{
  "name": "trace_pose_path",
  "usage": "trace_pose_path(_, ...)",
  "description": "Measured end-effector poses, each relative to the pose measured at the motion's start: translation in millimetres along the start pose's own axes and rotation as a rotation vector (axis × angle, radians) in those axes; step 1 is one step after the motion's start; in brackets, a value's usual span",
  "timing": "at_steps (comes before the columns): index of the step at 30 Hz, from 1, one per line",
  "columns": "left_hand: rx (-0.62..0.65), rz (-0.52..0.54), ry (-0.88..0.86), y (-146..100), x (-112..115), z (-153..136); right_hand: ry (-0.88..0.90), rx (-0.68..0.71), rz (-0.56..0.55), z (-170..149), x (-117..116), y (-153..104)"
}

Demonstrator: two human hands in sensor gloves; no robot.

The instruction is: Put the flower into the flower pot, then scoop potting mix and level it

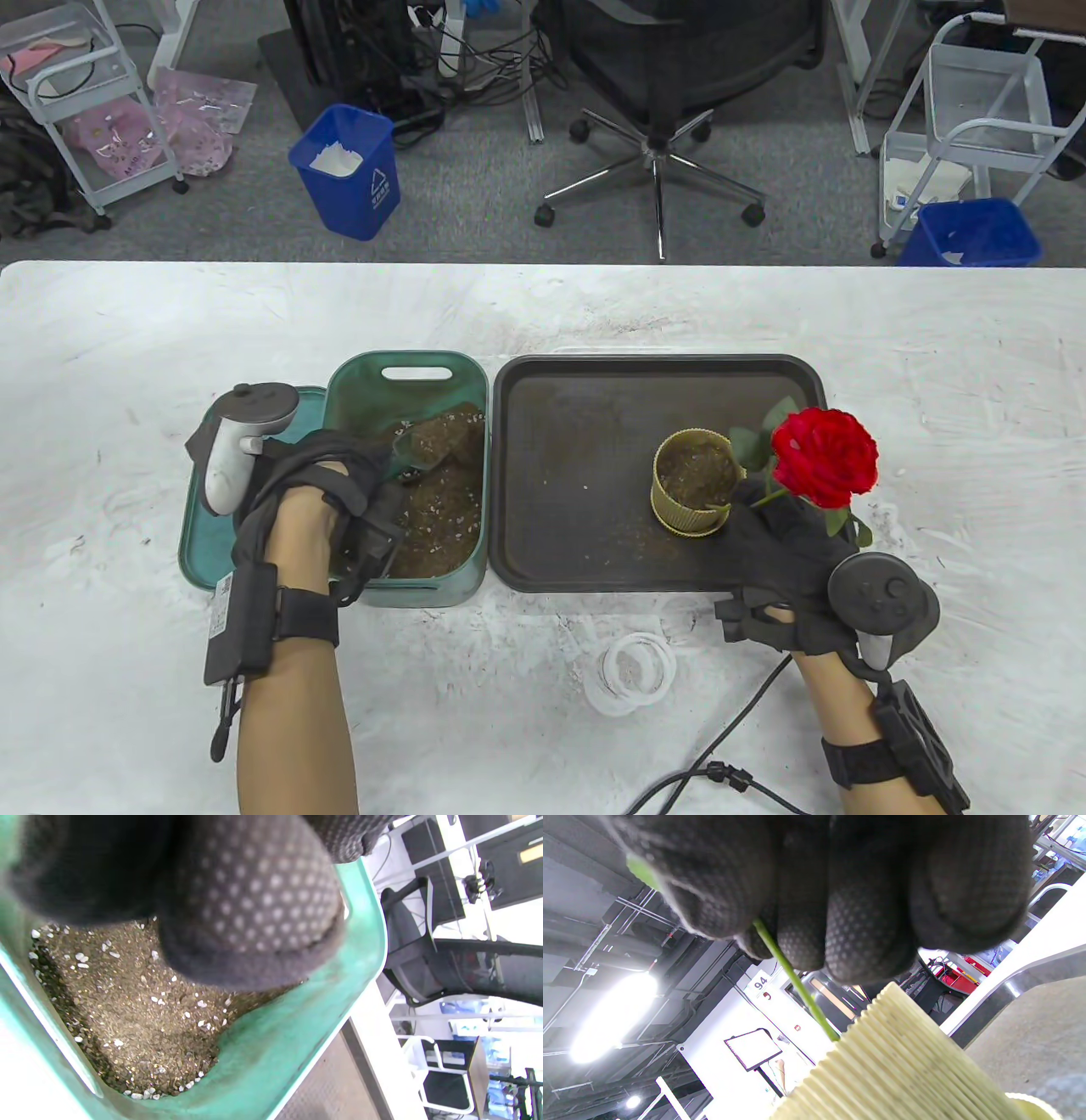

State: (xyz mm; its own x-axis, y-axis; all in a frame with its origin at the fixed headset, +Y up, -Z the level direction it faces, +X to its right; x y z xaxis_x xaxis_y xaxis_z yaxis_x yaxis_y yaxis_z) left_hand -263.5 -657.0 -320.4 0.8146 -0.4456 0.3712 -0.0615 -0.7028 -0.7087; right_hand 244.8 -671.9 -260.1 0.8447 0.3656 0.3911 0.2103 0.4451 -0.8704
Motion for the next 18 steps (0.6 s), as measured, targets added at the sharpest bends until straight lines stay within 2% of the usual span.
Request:
trace_pose_path(5, 0.045, 0.023, -0.05, -17, -10, -4, 0.004, -0.005, -0.001, -1, 0, 0)
trace_pose_path(10, 0.169, -0.001, -0.089, -31, -6, 8, 0.011, -0.016, -0.005, -2, 2, 1)
trace_pose_path(15, 0.31, -0.076, -0.112, -42, 18, 33, 0.008, -0.014, -0.004, -2, 2, 1)
trace_pose_path(18, 0.385, -0.114, -0.092, -45, 43, 53, 0.009, -0.016, -0.005, -2, 2, 1)
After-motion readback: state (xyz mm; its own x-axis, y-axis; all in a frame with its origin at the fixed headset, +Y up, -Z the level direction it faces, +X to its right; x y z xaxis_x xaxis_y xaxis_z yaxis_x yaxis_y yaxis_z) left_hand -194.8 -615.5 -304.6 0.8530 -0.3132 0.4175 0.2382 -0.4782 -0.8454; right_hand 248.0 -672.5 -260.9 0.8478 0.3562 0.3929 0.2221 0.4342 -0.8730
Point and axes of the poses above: the tracker on the back of each hand, its own z axis roughly to the thumb side, its own y axis roughly from the wrist to the fingertips, x = y × z, the point moved 5 cm from there along y, roughly from the wrist to the fingertips, and after that the axes turned 9 degrees about y, right-handed, at the moved point
